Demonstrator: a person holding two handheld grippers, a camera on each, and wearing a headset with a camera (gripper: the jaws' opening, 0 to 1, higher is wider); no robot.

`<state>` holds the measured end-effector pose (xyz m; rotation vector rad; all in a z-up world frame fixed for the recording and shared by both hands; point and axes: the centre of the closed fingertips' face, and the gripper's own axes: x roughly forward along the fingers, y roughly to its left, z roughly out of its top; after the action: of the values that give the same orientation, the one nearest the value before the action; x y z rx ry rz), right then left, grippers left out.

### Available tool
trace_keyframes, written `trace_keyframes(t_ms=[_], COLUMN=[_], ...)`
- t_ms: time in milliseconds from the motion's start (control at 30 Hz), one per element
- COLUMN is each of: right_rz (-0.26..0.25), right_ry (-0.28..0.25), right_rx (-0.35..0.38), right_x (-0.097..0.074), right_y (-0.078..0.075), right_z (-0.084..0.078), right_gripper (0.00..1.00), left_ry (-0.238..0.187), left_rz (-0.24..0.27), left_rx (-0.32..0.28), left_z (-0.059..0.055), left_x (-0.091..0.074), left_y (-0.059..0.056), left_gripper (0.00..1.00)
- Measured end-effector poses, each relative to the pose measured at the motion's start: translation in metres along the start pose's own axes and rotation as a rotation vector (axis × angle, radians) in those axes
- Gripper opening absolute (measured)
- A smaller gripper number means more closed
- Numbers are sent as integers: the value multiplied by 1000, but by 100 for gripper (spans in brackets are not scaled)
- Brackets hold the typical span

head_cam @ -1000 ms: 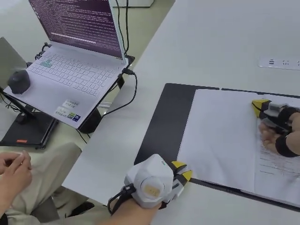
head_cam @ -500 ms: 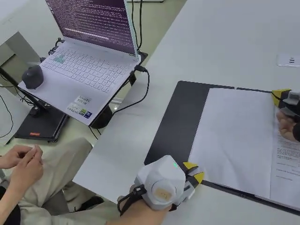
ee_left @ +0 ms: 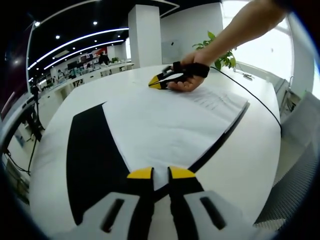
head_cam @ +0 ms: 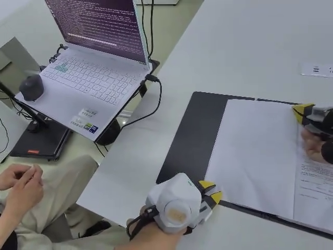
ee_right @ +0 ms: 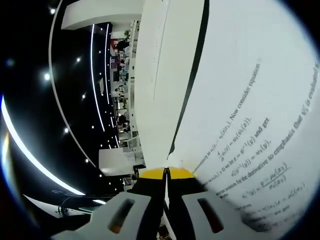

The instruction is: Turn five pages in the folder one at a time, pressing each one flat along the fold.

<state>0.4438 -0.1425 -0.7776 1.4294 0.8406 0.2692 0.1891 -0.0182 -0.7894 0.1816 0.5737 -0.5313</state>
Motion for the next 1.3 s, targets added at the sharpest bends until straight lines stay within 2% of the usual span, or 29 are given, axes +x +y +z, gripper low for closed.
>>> trace_keyframes(t_ms=[100,200,300,933,1033,1133,1267,1300], right_rz=[-9,-8,-13,-2,5,3,7,6], right_ry=[33,39,57,110,107,140,154,158], right_rx=[-17,-17,-30,-14,3,-5,-5,-5], right_x=[-7,-10,-17,-54,-65,-72,-81,-80], right_y=[-3,-7,-9,-28,-28,-30,-36,-39], right_z=[-10,-11,-19,-54,-63,-73,-80,-77], right_gripper=[0,0,0,0,0,0,0,0], left_ry=[1,1,0,-4,-3,-2,-2,-2], left_rz=[1,2,2,2,2,2,3,3], left_rx=[-1,-3,-3,-7,-6,-7,-9,-10], left_z=[0,0,0,-1,-1,-1,0,0], left_x=[0,0,0,0,0,0,-1,-1], left_y=[0,0,0,2,1,1,0,0], left_gripper=[9,9,9,9,9,9,9,9])
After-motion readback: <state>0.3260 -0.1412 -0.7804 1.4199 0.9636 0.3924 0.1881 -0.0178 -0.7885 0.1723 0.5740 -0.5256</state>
